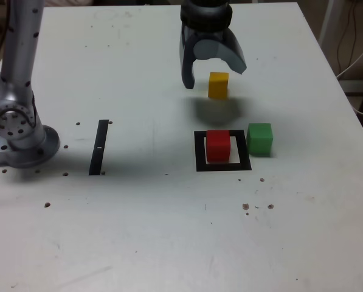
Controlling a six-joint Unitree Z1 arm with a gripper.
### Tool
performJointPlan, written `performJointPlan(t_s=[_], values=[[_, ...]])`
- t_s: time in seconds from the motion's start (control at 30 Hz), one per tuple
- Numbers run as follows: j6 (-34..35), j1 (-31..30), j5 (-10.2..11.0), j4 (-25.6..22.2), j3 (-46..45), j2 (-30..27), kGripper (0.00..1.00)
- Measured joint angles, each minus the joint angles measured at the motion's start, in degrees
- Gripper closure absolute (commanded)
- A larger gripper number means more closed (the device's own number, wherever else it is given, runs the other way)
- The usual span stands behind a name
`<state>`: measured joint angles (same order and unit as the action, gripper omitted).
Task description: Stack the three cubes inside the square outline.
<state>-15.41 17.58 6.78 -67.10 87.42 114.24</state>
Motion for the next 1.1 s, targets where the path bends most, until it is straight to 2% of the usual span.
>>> performJointPlan(t_s=[0.27,0.63,1.1], values=[[-3.0,1.0,0.4,0.3,3.1,3.8,0.06],[-3.5,2.1,1.8,0.0,5.8,7.1,0.16],[-4.6,2.2,0.0,0.5,6.3,8.7,0.43]])
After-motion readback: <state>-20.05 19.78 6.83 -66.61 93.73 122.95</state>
